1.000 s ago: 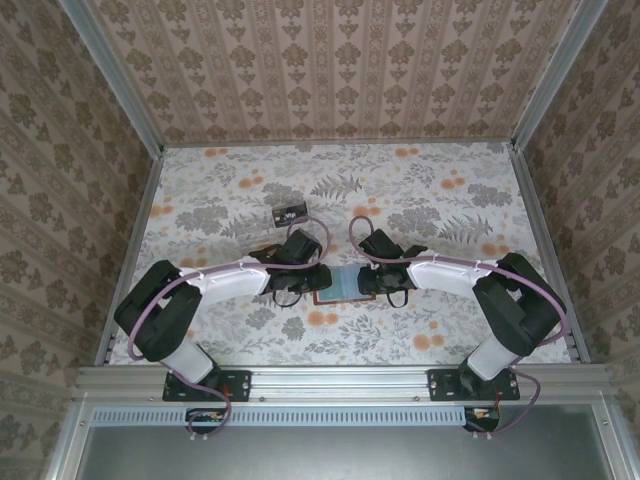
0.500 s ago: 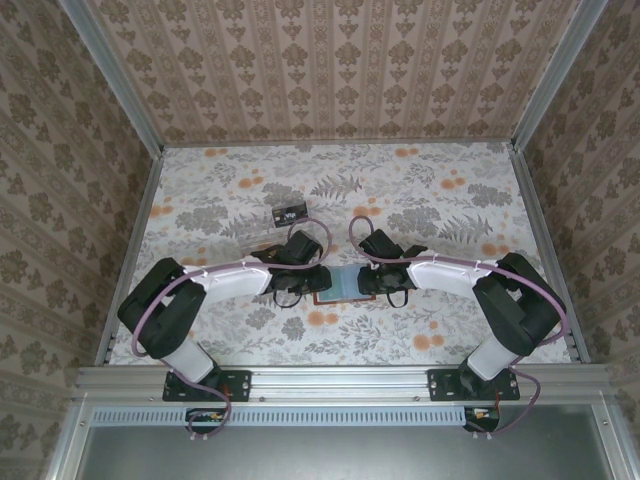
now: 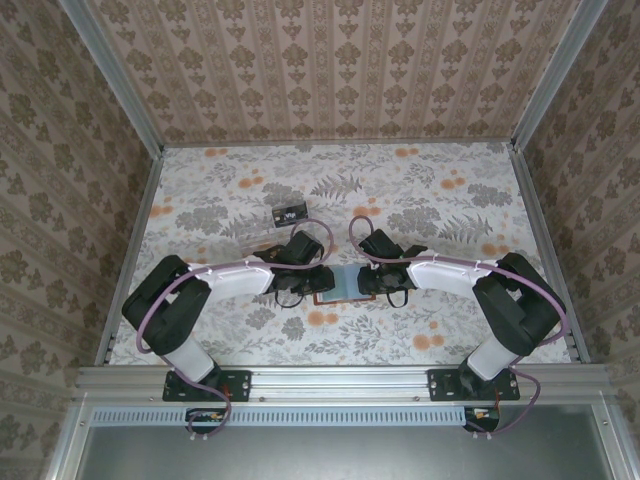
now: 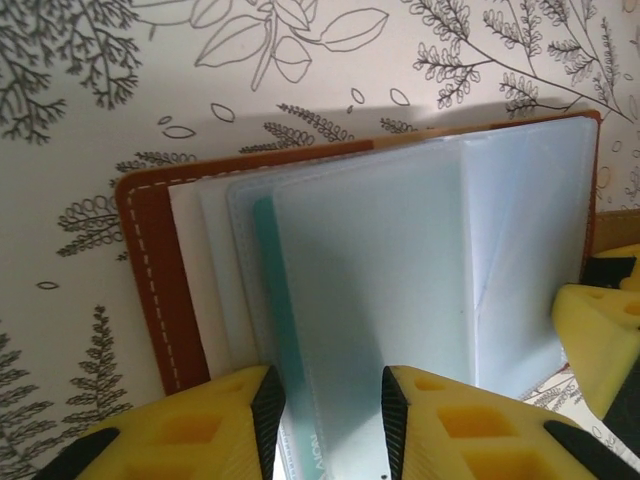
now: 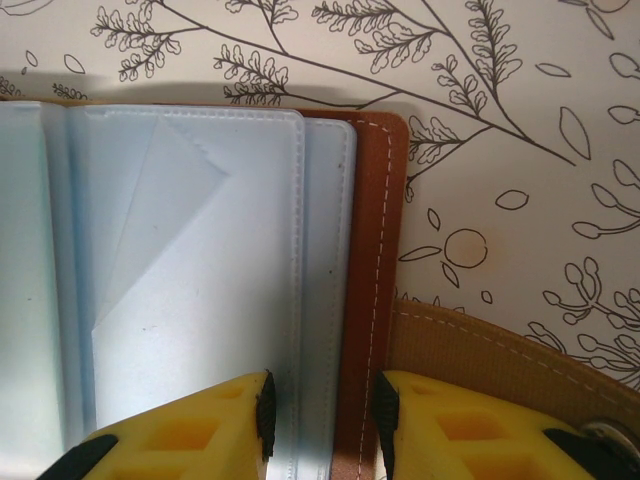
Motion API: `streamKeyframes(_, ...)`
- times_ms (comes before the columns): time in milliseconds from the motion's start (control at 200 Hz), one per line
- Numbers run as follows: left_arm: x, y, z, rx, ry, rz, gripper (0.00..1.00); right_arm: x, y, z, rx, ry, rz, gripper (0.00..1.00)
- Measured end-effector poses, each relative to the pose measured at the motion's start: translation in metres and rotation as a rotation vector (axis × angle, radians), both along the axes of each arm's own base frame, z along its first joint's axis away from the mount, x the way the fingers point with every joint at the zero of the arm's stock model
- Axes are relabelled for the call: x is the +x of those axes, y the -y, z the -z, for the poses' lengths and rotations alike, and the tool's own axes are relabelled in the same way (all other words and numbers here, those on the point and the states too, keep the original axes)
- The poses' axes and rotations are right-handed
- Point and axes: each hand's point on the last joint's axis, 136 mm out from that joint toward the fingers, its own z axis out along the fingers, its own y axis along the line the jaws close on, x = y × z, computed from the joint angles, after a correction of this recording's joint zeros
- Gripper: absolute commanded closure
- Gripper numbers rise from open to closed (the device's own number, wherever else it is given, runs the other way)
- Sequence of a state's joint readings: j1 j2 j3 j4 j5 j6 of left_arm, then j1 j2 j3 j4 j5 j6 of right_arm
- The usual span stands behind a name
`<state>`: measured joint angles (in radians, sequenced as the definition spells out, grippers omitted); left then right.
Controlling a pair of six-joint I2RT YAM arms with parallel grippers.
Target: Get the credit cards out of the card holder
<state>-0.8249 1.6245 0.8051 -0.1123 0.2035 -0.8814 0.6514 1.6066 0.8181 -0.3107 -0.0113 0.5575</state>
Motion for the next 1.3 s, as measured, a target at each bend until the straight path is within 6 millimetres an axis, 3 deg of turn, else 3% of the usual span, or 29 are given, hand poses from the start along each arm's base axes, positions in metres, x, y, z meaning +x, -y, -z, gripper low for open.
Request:
streamKeyframes(400,0.001,0.011,-0.007,-0.041,-0.003,0.03,0.59,0.0,0.0,0.0,0.004,-0.003,0.015,0.64)
streamKeyframes(605,0.007,0.029,-0.028,-0.085,0.034,0.061,0.59,0.0,0.0,0.0,0.009,-0.002,0.022,0.64)
streamKeyframes(850,0.01,0.054,-0.04,-0.132,0.034,0.106,0.6,-0.006,0.009,-0.003,0.017,0.011,0.051,0.62)
streamKeyframes(955,0.013,0.066,-0.038,-0.15,0.027,0.122,0.61,-0.007,0.019,-0.017,0.024,0.045,0.081,0.6)
streamKeyframes(1130,0.01,0.075,-0.026,-0.16,-0.002,0.137,0.62,0.002,0.035,-0.059,0.104,0.153,0.146,0.61)
streamKeyframes(1300,0.007,0.079,-0.023,-0.172,-0.02,0.141,0.69,0.001,0.045,-0.066,0.137,0.173,0.176,0.61)
